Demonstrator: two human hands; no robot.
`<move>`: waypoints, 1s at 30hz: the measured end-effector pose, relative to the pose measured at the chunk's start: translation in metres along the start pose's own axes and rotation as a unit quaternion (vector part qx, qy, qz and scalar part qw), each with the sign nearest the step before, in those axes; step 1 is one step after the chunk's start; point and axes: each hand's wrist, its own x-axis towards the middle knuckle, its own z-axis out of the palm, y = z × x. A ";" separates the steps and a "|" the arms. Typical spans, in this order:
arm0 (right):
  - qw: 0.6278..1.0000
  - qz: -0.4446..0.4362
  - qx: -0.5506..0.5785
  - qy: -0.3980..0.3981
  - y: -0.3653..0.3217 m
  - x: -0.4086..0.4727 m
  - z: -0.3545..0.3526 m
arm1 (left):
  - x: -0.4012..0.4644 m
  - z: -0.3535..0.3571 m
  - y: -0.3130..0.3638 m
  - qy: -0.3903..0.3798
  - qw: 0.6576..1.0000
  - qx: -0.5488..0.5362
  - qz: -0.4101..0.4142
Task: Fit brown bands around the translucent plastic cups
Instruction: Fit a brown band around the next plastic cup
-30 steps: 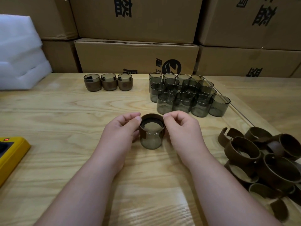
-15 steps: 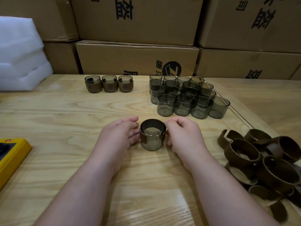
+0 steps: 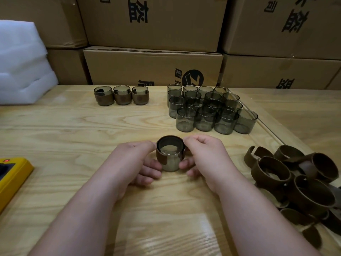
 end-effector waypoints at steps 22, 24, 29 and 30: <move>0.998 0.050 0.021 -0.045 -0.004 0.002 0.000 | 0.000 0.005 0.002 0.015 0.999 0.018 -0.024; 0.997 0.053 0.019 -0.047 -0.004 0.002 0.001 | 0.001 0.007 0.001 0.018 0.999 0.020 -0.019; 0.997 0.058 0.012 -0.052 -0.003 0.003 0.001 | 0.003 0.008 -0.002 0.024 0.999 0.032 -0.015; 0.997 0.059 0.012 -0.052 -0.003 0.004 0.001 | 0.004 0.008 -0.002 0.024 0.999 0.033 -0.014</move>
